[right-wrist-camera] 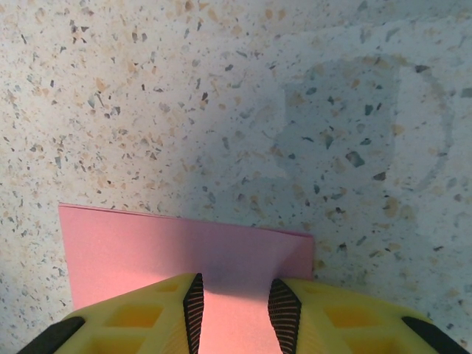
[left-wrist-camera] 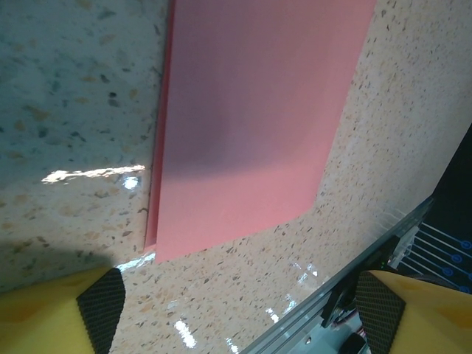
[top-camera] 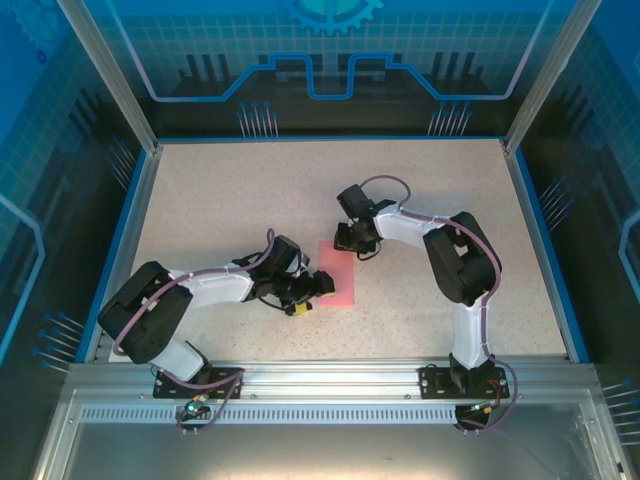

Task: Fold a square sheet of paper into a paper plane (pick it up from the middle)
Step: Fold the triangle a second time at the center of the table.

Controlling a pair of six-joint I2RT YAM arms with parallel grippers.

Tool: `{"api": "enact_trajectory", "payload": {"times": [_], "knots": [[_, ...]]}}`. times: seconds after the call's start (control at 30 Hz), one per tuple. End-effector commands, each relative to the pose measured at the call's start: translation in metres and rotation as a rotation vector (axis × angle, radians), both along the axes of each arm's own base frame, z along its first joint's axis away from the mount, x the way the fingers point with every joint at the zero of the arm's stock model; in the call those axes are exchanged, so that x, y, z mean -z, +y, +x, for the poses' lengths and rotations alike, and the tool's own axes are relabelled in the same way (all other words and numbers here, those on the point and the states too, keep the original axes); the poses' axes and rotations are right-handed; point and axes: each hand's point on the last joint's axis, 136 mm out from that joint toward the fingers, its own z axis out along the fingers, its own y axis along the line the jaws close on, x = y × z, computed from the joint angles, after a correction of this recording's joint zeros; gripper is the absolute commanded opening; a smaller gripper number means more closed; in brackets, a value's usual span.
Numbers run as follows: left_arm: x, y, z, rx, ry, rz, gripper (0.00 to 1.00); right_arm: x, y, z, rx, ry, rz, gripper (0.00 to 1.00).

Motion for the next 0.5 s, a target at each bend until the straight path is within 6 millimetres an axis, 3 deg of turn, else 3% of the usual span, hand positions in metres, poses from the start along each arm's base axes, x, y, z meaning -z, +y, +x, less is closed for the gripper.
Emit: {"api": "enact_trajectory", "payload": {"times": [0.0,0.47], "knots": [[-0.0068,-0.0101,0.0019,0.024,-0.003,-0.025,0.84,0.0541,-0.0223,-0.0264,0.021,0.134,-0.078,0.36],[-0.0045,-0.0187,0.0085,0.029,-0.004,-0.032,0.84,0.0582,-0.0241,-0.0306,0.023,0.143,-0.079,0.36]]}}
